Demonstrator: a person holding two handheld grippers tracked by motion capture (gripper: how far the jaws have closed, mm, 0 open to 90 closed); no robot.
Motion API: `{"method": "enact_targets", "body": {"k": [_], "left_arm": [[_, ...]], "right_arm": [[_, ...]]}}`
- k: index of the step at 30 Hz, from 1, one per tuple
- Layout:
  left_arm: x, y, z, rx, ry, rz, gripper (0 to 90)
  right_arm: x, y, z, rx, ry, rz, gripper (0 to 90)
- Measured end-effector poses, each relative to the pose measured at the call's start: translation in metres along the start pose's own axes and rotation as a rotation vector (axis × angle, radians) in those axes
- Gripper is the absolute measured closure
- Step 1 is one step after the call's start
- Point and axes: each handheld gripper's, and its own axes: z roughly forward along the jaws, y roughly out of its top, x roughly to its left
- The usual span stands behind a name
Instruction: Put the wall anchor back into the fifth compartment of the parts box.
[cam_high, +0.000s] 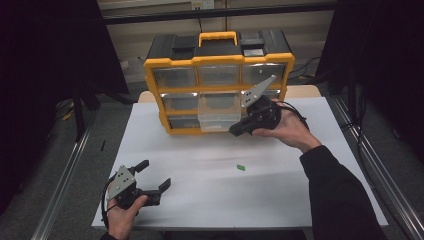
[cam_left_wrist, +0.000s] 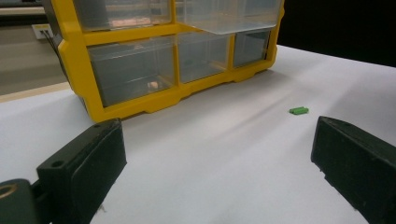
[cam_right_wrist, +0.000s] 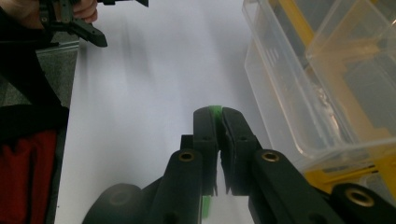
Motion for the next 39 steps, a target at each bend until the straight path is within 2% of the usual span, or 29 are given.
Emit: {"method": "enact_targets", "body": {"k": [9, 15, 17, 23, 31, 35, 39], "left_arm": [[0.0, 0.0, 0.0, -0.003, -0.005, 0.0, 3.1], [0.0, 0.0, 0.0, -0.002, -0.003, 0.0, 3.1], [0.0, 0.0, 0.0, -0.005, -0.005, 0.0, 3.1], [-0.001, 0.0, 0.0, -0.007, -0.005, -0.005, 3.1], [-0.001, 0.0, 0.0, -0.006, 0.002, -0.003, 3.1], [0.0, 0.0, 0.0, -0.008, -0.004, -0.002, 3.1], [-0.001, -0.001, 0.001, -0.004, -0.011, -0.013, 3.1]], "right_arm": [[0.0, 0.023, -0.011, 0.002, -0.03, -0.028, 85.1], [-0.007, 0.034, -0.016, 0.008, -0.053, -0.032, 85.0], [-0.009, 0.038, -0.015, 0.038, -0.069, -0.036, 85.0], [-0.018, 0.052, -0.015, 0.059, -0.092, -0.029, 85.0], [-0.029, 0.064, -0.005, 0.116, -0.121, -0.009, 85.0], [-0.033, 0.067, -0.003, 0.12, -0.123, 0.002, 85.0], [-0.041, 0.067, 0.004, 0.199, -0.141, 0.022, 85.0]]}}
